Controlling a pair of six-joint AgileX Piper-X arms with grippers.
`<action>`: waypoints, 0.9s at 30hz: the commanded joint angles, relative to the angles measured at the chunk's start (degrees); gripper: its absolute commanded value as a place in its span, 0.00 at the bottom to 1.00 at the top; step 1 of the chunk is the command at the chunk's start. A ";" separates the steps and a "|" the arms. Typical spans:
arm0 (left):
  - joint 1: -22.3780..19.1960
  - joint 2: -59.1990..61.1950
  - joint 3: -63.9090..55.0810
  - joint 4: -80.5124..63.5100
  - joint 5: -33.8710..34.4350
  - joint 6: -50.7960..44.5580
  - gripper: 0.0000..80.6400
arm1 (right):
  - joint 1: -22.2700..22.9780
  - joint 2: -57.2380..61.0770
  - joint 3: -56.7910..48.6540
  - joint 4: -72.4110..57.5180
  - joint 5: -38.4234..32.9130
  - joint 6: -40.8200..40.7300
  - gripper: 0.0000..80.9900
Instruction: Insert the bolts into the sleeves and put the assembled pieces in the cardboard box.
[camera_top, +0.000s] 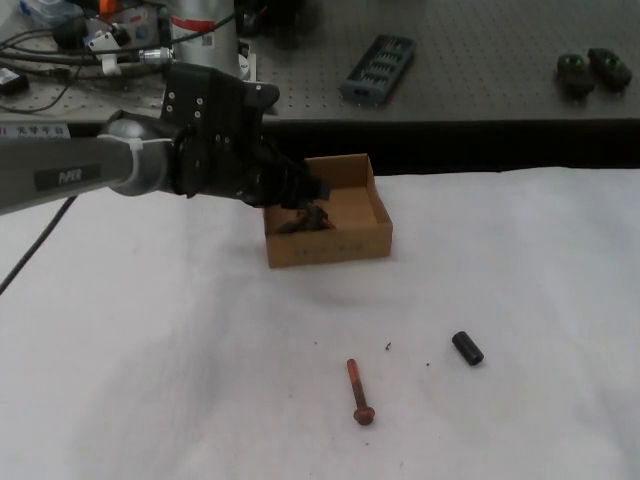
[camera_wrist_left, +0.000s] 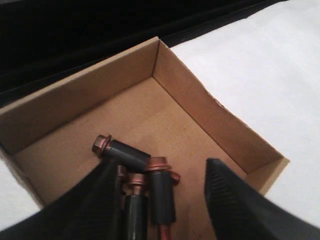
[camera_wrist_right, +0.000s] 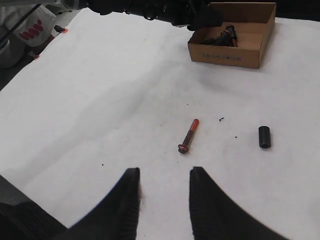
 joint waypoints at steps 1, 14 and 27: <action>0.35 -0.52 -0.85 0.53 0.72 0.02 0.59 | -0.20 -0.37 -0.20 -0.09 -0.08 0.06 0.32; -0.81 -9.36 -0.95 20.73 5.27 13.70 0.44 | -0.35 4.94 -0.20 -0.82 6.59 0.81 0.31; 0.32 -20.29 -0.95 43.87 -3.93 22.25 0.35 | -4.02 34.92 -0.35 -19.24 -3.09 -0.03 0.22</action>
